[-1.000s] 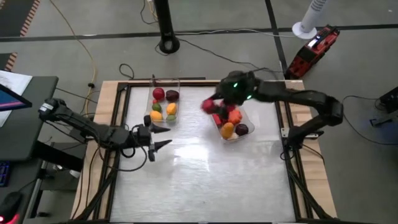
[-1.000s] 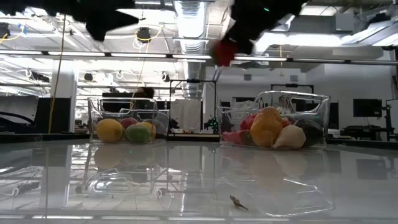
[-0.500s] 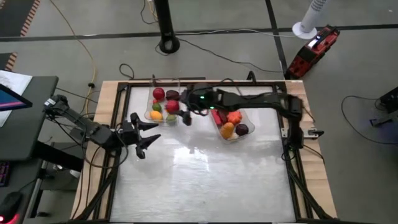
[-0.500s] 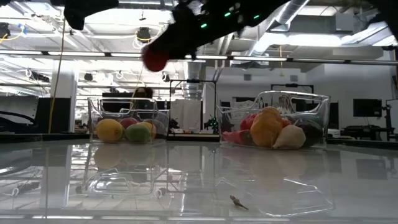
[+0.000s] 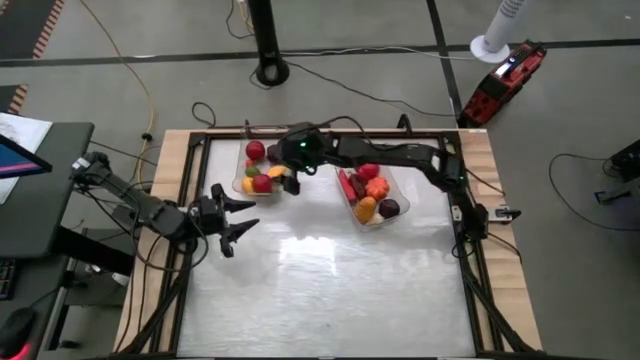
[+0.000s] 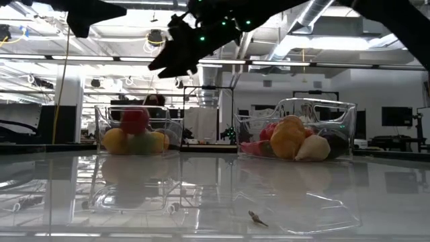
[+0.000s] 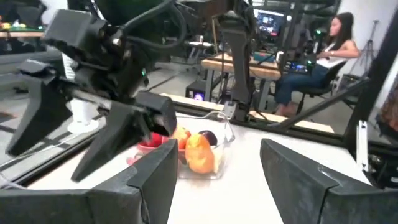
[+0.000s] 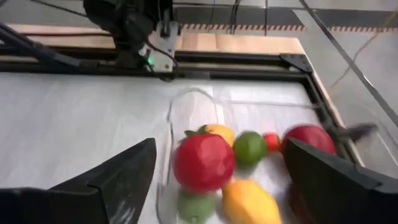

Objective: Sort produce into baskets
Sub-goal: Return to home position

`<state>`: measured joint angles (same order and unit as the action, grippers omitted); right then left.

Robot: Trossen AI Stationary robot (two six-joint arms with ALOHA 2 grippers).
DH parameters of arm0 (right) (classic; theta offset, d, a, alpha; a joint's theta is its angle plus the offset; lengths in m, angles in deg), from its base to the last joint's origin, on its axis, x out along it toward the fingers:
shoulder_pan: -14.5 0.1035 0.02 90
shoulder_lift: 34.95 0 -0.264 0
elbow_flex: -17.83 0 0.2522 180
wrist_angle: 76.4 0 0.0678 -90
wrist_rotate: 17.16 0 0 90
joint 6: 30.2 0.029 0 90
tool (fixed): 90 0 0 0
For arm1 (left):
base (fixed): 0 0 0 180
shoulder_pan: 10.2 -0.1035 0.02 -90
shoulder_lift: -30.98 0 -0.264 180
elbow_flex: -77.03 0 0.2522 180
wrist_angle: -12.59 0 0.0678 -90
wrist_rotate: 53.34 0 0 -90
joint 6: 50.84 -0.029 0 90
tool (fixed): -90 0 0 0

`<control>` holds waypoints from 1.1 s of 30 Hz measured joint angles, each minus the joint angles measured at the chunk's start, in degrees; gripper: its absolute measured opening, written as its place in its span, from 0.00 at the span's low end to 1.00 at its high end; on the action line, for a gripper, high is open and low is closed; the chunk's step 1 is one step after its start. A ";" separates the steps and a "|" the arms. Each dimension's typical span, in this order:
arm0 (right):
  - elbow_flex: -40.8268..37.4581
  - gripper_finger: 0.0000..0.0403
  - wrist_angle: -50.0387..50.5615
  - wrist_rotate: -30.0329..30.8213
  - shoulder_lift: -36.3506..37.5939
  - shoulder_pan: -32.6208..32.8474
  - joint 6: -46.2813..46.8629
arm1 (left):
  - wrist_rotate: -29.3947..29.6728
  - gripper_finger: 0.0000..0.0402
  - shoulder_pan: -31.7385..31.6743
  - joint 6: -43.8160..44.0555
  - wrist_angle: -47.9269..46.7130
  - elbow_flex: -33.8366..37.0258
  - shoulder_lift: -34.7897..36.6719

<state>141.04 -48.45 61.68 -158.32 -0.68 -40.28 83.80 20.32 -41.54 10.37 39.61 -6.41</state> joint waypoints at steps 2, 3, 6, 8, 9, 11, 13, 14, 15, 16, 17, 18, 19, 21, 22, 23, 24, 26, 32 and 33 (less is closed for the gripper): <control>-3.66 0.91 -0.80 0.35 2.98 -0.41 -0.51 | 0.24 0.53 0.79 -1.16 0.07 0.70 0.38; -5.93 0.90 -2.62 0.35 4.55 -0.68 -0.46 | 1.24 0.53 1.20 -1.75 0.17 1.16 0.63; -15.46 0.86 -8.24 0.35 10.96 -1.09 0.73 | 4.38 0.51 2.09 -2.78 0.68 3.06 2.23; -23.58 0.84 -15.45 1.33 15.29 -0.77 1.45 | 4.74 0.51 2.22 -3.38 0.67 4.15 3.89; -27.49 0.83 -17.98 2.24 17.31 -0.54 1.85 | 4.70 0.50 2.22 -3.43 0.77 4.62 4.75; -35.23 0.82 -24.03 5.01 21.70 -0.06 1.96 | 4.53 0.49 2.22 -3.58 0.84 6.12 7.07; -41.85 0.81 -29.32 6.92 26.81 0.18 2.45 | 4.33 0.48 2.22 -3.66 0.65 7.38 9.79; -44.74 0.81 -32.33 7.51 29.35 0.04 2.78 | 4.12 0.48 2.19 -3.72 0.57 7.94 11.20; -47.30 0.81 -34.37 7.87 31.62 -0.19 3.09 | 3.86 0.47 2.19 -4.05 0.16 8.52 12.54; -49.66 0.81 -35.43 7.88 33.91 -0.39 3.60 | 3.17 0.47 2.16 -4.30 0.00 9.11 13.71; -51.52 0.81 -35.52 7.88 35.76 -0.48 4.09 | 2.77 0.46 2.01 -4.81 0.09 9.61 14.80; -53.09 0.81 -35.41 7.92 37.41 -0.53 4.47 | 2.59 0.45 1.73 -5.32 0.13 10.27 15.86; -54.40 0.81 -34.54 7.93 39.10 -0.55 4.53 | 2.63 0.45 1.38 -5.59 -0.07 11.03 16.85; -56.99 0.81 -32.54 7.79 43.20 -0.81 4.66 | 2.58 0.43 0.59 -5.46 -0.41 12.33 18.55; -58.29 0.81 -32.22 7.41 45.51 -0.93 4.89 | 2.18 0.43 0.32 -5.08 -0.56 12.92 19.52; -59.70 0.81 -32.37 7.46 48.02 -1.30 5.49 | 1.35 0.42 0.11 -4.73 -0.67 13.47 20.56; -61.25 0.81 -32.54 7.70 50.56 -1.71 5.99 | 0.79 0.42 -0.06 -4.47 -0.71 13.89 21.62; -64.27 0.81 -32.37 8.35 55.24 -2.73 7.05 | 0.61 0.40 -0.14 -4.80 -0.62 14.54 23.73; -73.41 0.81 -32.26 8.44 68.05 -5.73 10.25 | 1.43 0.37 -0.14 -7.97 -1.37 15.52 29.58; -75.19 0.81 -32.48 8.46 69.83 -6.20 10.72 | 2.06 0.37 -0.14 -8.29 -2.60 15.55 30.46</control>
<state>65.84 -80.93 70.14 -88.49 -6.88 -29.56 85.85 20.17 -49.83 7.77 55.15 24.05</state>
